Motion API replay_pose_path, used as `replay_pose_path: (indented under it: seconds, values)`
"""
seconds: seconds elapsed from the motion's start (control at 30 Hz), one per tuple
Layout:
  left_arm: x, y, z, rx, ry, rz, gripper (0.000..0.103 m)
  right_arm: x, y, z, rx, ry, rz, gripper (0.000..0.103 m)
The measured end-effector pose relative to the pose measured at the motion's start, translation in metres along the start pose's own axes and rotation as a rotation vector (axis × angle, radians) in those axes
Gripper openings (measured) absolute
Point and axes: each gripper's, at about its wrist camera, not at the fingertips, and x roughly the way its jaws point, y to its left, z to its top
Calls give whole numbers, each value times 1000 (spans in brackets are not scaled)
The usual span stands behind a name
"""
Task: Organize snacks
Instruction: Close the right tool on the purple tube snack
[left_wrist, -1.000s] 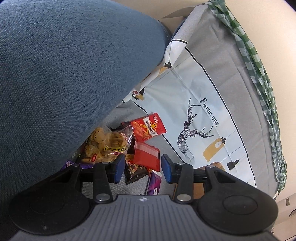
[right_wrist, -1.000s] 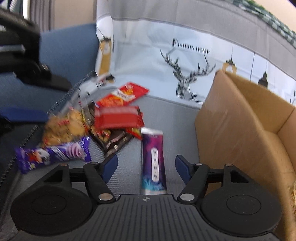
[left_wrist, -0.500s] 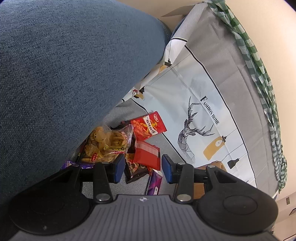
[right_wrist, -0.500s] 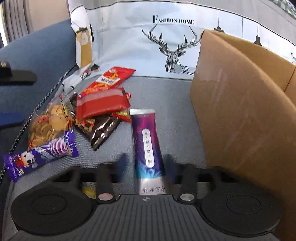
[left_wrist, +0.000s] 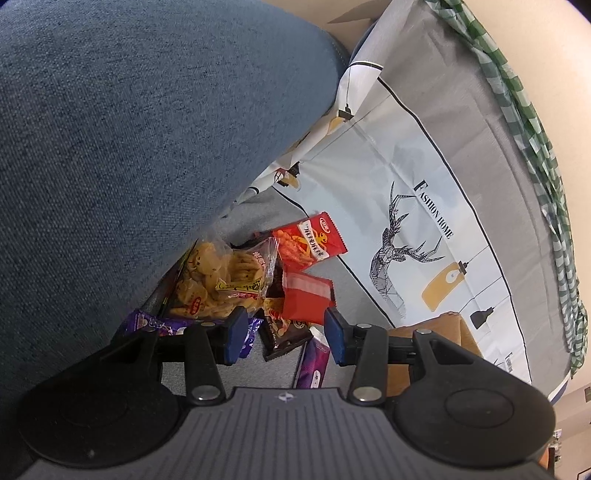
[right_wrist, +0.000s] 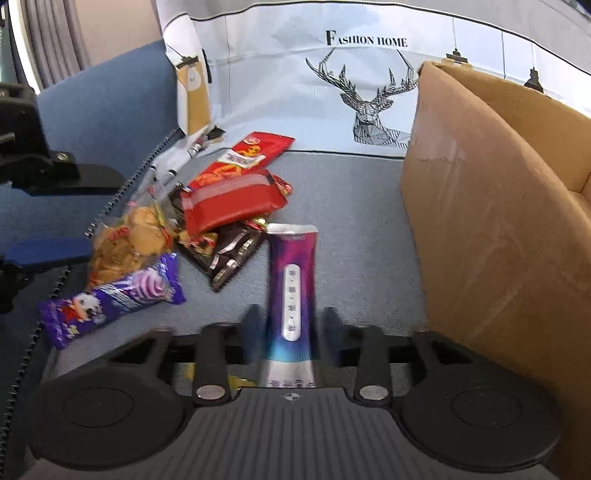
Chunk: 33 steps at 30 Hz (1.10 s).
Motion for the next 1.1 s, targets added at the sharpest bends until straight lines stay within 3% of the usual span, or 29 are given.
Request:
replay_pose_path:
  seconds: [0.03, 0.17, 0.2, 0.27, 0.37, 0.5, 0.63, 0.77, 0.93, 1.0, 1.07, 1.1]
  values:
    - [0, 0, 0, 2, 0, 2, 49, 3, -1, -1, 1, 6, -17, 64]
    - [2, -1, 0, 5, 2, 12, 51, 7, -1, -2, -22, -5, -23, 63]
    - [3, -1, 0, 5, 3, 16, 51, 7, -1, -2, -25, -7, -18, 58]
    - [3, -2, -1, 9, 4, 26, 51, 6, -2, -2, -34, -18, -8, 30]
    - [5, -5, -3, 36, 2, 57, 52, 4, -7, 0, -19, -18, 11, 26]
    - [9, -9, -6, 88, -8, 108, 56, -2, -7, 1, -12, -29, 10, 25]
    - [24, -15, -15, 194, 0, 187, 73, -9, -4, 0, -27, -39, -15, 25]
    - [50, -6, -22, 210, 47, 292, 73, -9, -3, -1, -31, -21, -24, 25]
    - [56, -4, -20, 212, 17, 298, 73, -1, -5, -2, -32, 23, -16, 32]
    - [57, -3, -19, 220, 8, 313, 65, 0, -5, -2, -38, 20, -17, 33]
    - [56, -4, -19, 232, -2, 327, 40, 1, -5, -3, -42, 18, -15, 34]
    - [57, -6, -19, 239, 3, 323, 19, 1, -5, -2, -41, 17, -13, 34]
